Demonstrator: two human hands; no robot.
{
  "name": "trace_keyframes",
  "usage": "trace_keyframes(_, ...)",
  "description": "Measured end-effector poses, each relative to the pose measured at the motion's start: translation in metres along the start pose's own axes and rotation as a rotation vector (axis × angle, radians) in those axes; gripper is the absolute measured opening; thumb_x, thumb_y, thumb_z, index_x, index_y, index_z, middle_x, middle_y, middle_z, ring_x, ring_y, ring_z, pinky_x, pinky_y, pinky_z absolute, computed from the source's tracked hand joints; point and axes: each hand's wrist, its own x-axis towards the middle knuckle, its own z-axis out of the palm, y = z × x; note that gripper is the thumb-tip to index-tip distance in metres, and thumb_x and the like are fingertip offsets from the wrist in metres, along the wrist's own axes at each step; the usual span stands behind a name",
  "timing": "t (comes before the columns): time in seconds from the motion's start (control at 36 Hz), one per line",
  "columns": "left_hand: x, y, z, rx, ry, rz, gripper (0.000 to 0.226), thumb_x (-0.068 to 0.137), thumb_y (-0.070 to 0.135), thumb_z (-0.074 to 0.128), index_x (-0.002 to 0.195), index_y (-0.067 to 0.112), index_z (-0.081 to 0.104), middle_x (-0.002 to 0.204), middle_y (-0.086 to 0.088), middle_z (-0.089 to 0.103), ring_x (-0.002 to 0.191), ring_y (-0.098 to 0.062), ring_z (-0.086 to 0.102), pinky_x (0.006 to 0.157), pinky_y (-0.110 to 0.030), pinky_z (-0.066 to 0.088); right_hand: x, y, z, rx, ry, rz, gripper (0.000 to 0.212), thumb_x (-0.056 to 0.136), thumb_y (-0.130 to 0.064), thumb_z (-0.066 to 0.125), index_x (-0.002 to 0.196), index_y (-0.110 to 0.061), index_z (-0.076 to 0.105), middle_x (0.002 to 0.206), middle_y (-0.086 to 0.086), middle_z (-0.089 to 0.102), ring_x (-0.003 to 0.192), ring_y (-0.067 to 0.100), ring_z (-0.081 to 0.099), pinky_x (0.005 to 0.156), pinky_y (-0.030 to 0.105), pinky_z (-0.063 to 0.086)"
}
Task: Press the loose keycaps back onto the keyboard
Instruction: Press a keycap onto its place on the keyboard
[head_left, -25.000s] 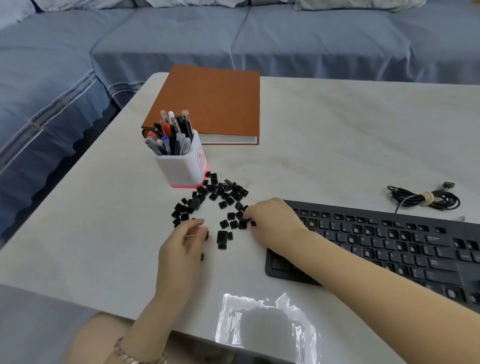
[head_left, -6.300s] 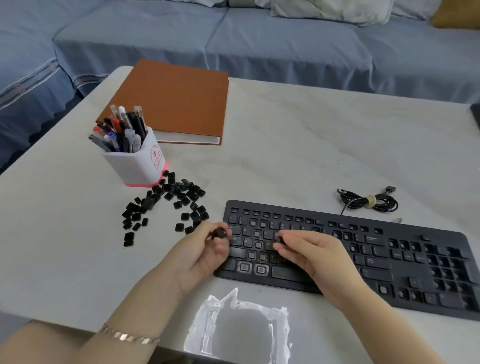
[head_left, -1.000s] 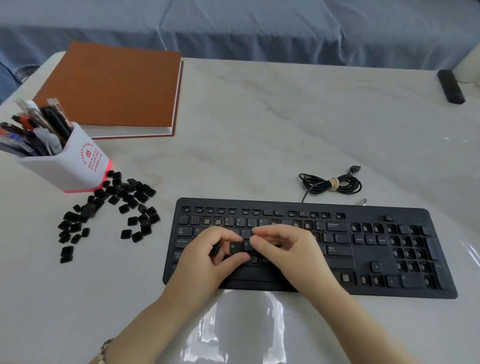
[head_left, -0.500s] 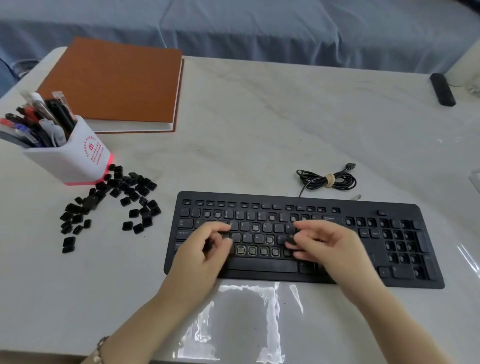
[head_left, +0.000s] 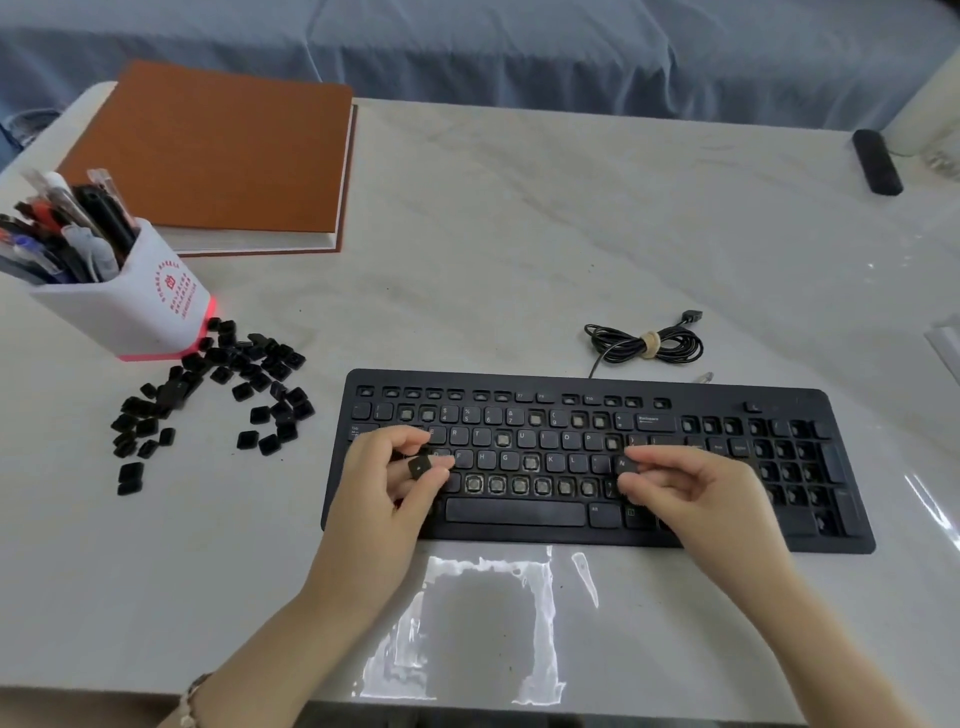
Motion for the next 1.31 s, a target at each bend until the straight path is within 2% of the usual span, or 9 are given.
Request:
trace_keyframes(0.11,0.0,-0.001,0.0,-0.061,0.048,-0.043,0.027,0.079,0.006,0.073,0.093,0.024,0.058,0.084,0.007,0.058,0.065,-0.011,0.064,0.067,-0.012,0.047,-0.003,0.002,0.014,-0.096,-0.055,-0.104,0.035,0.073,-0.001,0.074,0.077,-0.035,0.065,0.069,-0.009,0.065,0.065,-0.001,0.059,0.065,0.004,0.043)
trace_keyframes(0.17,0.0,-0.003,0.0,-0.053,0.064,-0.047,0.031,0.075,0.007,0.076,0.09,0.028,0.06,0.082,0.008,0.058,0.061,-0.012,0.06,0.062,-0.011,0.045,-0.005,0.001,0.023,-0.15,-0.081,-0.179,0.036,0.074,-0.003,0.074,0.078,-0.037,0.064,0.075,-0.011,0.063,0.07,-0.001,0.057,0.065,0.005,0.041)
trace_keyframes(0.33,-0.002,-0.005,-0.001,-0.009,0.057,-0.006,0.034,0.073,0.005,0.077,0.089,0.029,0.061,0.08,0.008,0.06,0.063,-0.002,0.054,0.062,-0.01,0.042,-0.002,0.004,0.049,-0.287,-0.089,-0.326,0.014,0.077,-0.009,0.073,0.09,-0.016,0.073,0.088,-0.017,0.055,0.082,-0.005,0.051,0.072,0.003,0.036)
trace_keyframes(0.47,-0.001,-0.003,0.0,0.002,0.04,0.0,0.032,0.074,0.005,0.076,0.09,0.028,0.062,0.082,0.004,0.06,0.063,-0.003,0.054,0.062,-0.009,0.042,-0.005,0.012,0.059,-0.367,-0.054,-0.367,0.016,0.08,-0.011,0.071,0.096,-0.014,0.073,0.087,-0.023,0.049,0.087,-0.014,0.045,0.077,0.003,0.035)
trace_keyframes(0.78,-0.003,-0.004,0.004,0.019,0.021,-0.008,0.027,0.075,0.005,0.076,0.089,0.024,0.063,0.077,0.001,0.06,0.063,-0.002,0.052,0.063,-0.009,0.042,-0.006,0.02,0.06,-0.355,0.007,-0.34,0.017,0.082,-0.009,0.068,0.098,-0.013,0.074,0.081,-0.016,0.047,0.08,-0.002,0.047,0.072,0.003,0.032)
trace_keyframes(0.86,-0.003,-0.003,0.005,0.035,0.02,0.013,0.026,0.075,0.002,0.075,0.086,0.023,0.063,0.076,0.001,0.058,0.064,-0.002,0.053,0.063,-0.008,0.042,-0.009,0.021,0.063,-0.397,0.073,-0.399,0.011,0.083,-0.011,0.068,0.092,-0.012,0.074,0.074,-0.009,0.047,0.072,0.007,0.048,0.068,0.012,0.038)
trace_keyframes(0.97,-0.003,-0.001,0.007,0.055,0.005,0.046,0.025,0.074,0.001,0.075,0.081,0.021,0.064,0.077,0.001,0.057,0.064,-0.002,0.053,0.063,-0.008,0.041,-0.019,0.028,0.074,-0.584,0.232,-0.577,0.018,0.085,-0.014,0.058,0.089,-0.004,0.073,0.064,0.003,0.047,0.058,0.022,0.044,0.042,0.034,0.042)
trace_keyframes(1.11,-0.004,-0.002,0.009,0.084,-0.003,0.084,0.023,0.075,-0.001,0.074,0.08,0.018,0.064,0.077,0.003,0.055,0.065,-0.001,0.053,0.064,-0.007,0.04,-0.023,0.039,0.075,-0.644,0.224,-0.628,0.028,0.082,-0.005,0.056,0.106,-0.003,0.069,0.064,0.005,0.045,0.053,0.023,0.043,0.046,0.031,0.041)
trace_keyframes(1.31,-0.007,-0.017,0.005,0.249,-0.14,0.281,0.022,0.074,0.004,0.077,0.08,0.02,0.064,0.087,0.011,0.058,0.073,-0.009,0.056,0.066,-0.011,0.043,-0.028,0.039,0.068,-0.636,0.162,-0.674,0.029,0.087,-0.014,0.05,0.106,-0.004,0.069,0.066,0.004,0.046,0.057,0.022,0.041,0.05,0.031,0.041)
